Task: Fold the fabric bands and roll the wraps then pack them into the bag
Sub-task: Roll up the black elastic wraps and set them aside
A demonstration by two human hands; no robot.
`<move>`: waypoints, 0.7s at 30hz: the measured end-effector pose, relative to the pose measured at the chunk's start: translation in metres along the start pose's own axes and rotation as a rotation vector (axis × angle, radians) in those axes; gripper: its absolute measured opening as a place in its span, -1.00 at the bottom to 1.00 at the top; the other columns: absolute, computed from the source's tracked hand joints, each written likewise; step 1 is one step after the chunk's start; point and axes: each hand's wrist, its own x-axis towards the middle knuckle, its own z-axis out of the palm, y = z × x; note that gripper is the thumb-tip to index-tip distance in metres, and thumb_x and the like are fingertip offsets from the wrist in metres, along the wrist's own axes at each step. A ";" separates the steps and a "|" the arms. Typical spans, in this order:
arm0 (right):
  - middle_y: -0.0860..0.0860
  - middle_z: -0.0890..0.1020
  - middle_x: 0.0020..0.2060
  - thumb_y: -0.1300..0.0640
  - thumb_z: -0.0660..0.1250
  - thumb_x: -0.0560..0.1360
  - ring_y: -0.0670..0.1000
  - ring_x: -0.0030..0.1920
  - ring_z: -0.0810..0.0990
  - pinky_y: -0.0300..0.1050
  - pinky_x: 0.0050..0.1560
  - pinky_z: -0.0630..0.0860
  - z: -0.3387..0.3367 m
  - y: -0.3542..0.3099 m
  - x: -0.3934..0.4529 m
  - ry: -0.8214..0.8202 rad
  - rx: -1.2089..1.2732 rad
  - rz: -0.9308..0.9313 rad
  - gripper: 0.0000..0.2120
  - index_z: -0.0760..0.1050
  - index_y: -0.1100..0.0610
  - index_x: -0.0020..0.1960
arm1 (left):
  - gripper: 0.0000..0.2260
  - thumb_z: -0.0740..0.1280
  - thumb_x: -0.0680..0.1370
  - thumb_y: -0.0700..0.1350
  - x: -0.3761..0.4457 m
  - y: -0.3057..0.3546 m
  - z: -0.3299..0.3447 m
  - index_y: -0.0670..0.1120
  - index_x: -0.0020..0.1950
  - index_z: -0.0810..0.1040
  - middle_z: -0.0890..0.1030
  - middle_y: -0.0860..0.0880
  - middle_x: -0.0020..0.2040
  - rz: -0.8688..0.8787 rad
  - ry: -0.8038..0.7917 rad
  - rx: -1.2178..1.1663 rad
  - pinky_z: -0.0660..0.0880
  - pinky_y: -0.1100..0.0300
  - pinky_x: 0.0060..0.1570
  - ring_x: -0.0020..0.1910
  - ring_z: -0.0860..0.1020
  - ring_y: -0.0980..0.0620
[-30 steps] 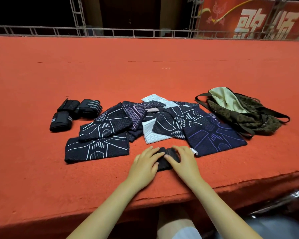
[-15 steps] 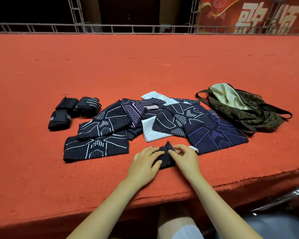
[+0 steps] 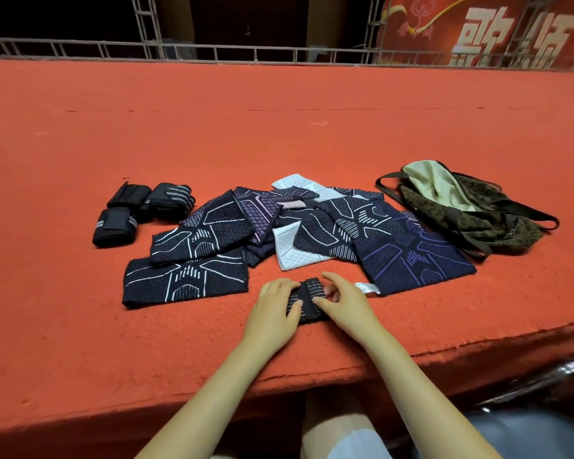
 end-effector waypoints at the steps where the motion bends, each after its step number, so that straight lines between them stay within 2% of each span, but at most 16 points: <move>1: -0.08 0.55 -0.14 0.16 0.40 0.43 -0.13 -0.21 0.46 -0.28 -0.09 0.35 -0.002 -0.002 0.002 -0.044 -0.041 -0.004 -0.63 0.50 0.04 0.23 | -0.68 0.25 0.55 -0.08 0.000 0.001 0.000 -0.05 0.31 0.43 0.44 0.02 0.27 0.001 -0.002 0.004 0.32 0.13 0.27 0.30 0.31 0.04; 4: -0.09 0.61 -0.18 0.11 0.34 0.44 -0.06 -0.14 0.53 -0.17 -0.10 0.38 -0.007 -0.008 0.004 -0.127 -0.171 -0.013 -0.80 0.58 0.05 0.06 | -0.66 0.25 0.54 -0.09 -0.001 0.002 0.000 -0.05 0.32 0.43 0.43 0.01 0.29 -0.007 -0.010 -0.018 0.31 0.11 0.29 0.31 0.30 0.03; 7: -0.04 0.64 -0.10 0.11 0.31 0.46 0.00 -0.08 0.56 -0.13 -0.07 0.41 -0.004 -0.010 0.002 -0.076 -0.235 -0.042 -0.83 0.55 0.08 0.04 | -0.60 0.27 0.51 -0.08 -0.003 0.004 -0.004 -0.06 0.35 0.41 0.41 -0.05 0.30 -0.032 0.010 -0.094 0.28 0.14 0.33 0.30 0.35 -0.02; 10: -0.02 0.64 -0.14 0.26 0.32 0.46 0.02 -0.11 0.59 -0.05 -0.01 0.48 0.009 -0.020 -0.004 -0.023 0.039 -0.107 -0.86 0.53 0.07 -0.03 | -0.53 0.30 0.50 -0.13 -0.004 0.003 -0.014 -0.12 0.41 0.33 0.40 -0.10 0.30 -0.124 0.094 -0.283 0.19 0.34 0.29 0.30 0.37 -0.02; 12: -0.06 0.64 -0.18 0.30 0.32 0.46 0.03 -0.13 0.60 -0.03 -0.01 0.50 0.020 -0.033 -0.008 0.020 0.191 -0.155 -0.81 0.50 0.01 -0.06 | -0.47 0.33 0.49 -0.13 -0.007 -0.003 -0.022 -0.11 0.44 0.28 0.43 -0.08 0.30 -0.216 0.140 -0.447 0.26 0.28 0.32 0.28 0.42 0.00; 13: -0.05 0.64 -0.18 0.29 0.32 0.46 0.05 -0.14 0.60 -0.03 -0.03 0.50 0.025 -0.041 -0.008 0.041 0.244 -0.174 -0.81 0.50 0.00 -0.06 | -0.46 0.32 0.49 -0.11 -0.009 -0.007 -0.027 -0.10 0.45 0.27 0.46 -0.06 0.29 -0.249 0.161 -0.547 0.38 0.18 0.28 0.23 0.48 0.02; 14: -0.02 0.65 -0.17 0.27 0.33 0.45 0.08 -0.14 0.60 -0.02 -0.03 0.50 0.031 -0.049 -0.007 0.061 0.289 -0.184 -0.82 0.51 0.00 -0.06 | -0.47 0.32 0.50 -0.14 -0.013 -0.010 -0.033 -0.09 0.45 0.26 0.50 -0.05 0.25 -0.276 0.181 -0.651 0.51 0.14 0.15 0.14 0.54 0.05; 15: 0.03 0.66 -0.15 0.27 0.33 0.46 0.12 -0.12 0.61 0.00 -0.02 0.51 0.038 -0.060 -0.004 0.076 0.332 -0.194 -0.82 0.51 0.01 -0.05 | -0.50 0.30 0.53 -0.21 -0.016 -0.013 -0.041 -0.09 0.45 0.25 0.52 -0.04 0.19 -0.299 0.203 -0.729 0.58 0.18 -0.04 0.04 0.58 0.09; 17: 0.06 0.66 -0.12 0.27 0.35 0.47 0.12 -0.13 0.60 -0.02 -0.05 0.52 0.054 -0.083 0.006 0.057 0.417 -0.197 -0.82 0.52 0.00 -0.03 | -0.53 0.26 0.55 -0.30 -0.017 -0.024 -0.062 -0.08 0.44 0.27 0.54 -0.06 0.12 -0.331 0.293 -0.771 0.57 0.26 -0.25 -0.11 0.58 0.15; 19: 0.04 0.65 -0.12 0.21 0.36 0.49 0.00 -0.16 0.58 -0.12 -0.10 0.52 0.073 -0.107 0.020 -0.007 0.449 -0.205 -0.85 0.53 0.02 0.03 | -0.53 0.25 0.55 -0.29 -0.012 -0.046 -0.090 -0.04 0.43 0.28 0.55 -0.06 0.14 -0.341 0.395 -0.735 0.59 0.19 -0.19 -0.06 0.59 0.13; 21: 0.01 0.61 -0.06 0.09 0.36 0.49 -0.05 -0.05 0.56 -0.14 0.03 0.48 0.092 -0.124 0.040 -0.002 0.304 -0.254 -0.77 0.52 0.05 0.14 | -0.51 0.25 0.54 -0.21 -0.001 -0.077 -0.122 0.05 0.44 0.27 0.53 -0.05 0.24 -0.327 0.468 -0.639 0.56 0.00 0.05 0.13 0.56 0.02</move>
